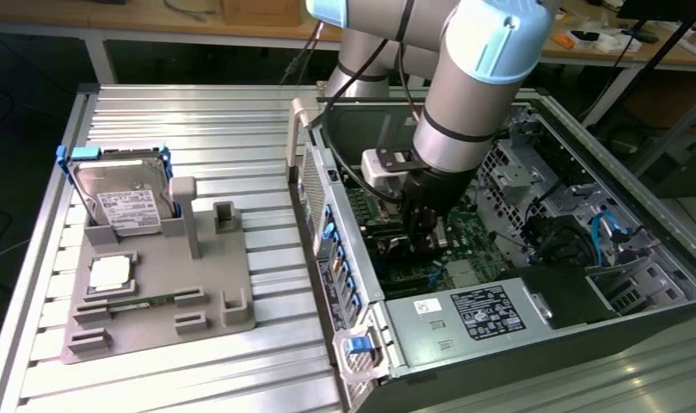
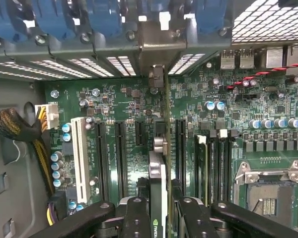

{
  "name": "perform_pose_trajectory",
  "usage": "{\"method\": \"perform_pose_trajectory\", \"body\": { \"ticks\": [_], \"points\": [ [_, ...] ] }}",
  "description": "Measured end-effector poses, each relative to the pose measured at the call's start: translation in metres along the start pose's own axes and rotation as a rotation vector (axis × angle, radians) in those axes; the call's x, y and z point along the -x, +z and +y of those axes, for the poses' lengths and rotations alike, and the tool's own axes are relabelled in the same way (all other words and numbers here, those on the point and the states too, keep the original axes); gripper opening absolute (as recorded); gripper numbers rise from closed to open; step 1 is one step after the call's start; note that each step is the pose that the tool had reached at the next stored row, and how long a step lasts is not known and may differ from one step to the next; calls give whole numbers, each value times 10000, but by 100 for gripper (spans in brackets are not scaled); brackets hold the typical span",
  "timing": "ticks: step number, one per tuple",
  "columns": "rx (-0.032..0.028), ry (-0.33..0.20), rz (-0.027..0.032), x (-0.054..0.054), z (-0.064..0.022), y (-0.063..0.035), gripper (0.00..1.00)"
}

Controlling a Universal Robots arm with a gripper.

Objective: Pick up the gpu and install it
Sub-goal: 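Insert the gpu into the slot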

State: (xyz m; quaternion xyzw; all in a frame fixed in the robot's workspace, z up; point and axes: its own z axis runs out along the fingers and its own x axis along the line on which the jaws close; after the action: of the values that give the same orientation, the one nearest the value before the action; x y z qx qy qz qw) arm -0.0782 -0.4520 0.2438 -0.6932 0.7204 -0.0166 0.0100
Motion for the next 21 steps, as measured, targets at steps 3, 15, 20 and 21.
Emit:
{"method": "perform_pose_trajectory", "body": {
  "ticks": [3,15,20,21],
  "points": [
    [-2,-1,-1,0,5,8,27],
    [-3,0,-3,0,9,8,27],
    [-18,3,-15,1,13,13,33],
    [-13,0,0,0,12,4,33]
  ]
}}
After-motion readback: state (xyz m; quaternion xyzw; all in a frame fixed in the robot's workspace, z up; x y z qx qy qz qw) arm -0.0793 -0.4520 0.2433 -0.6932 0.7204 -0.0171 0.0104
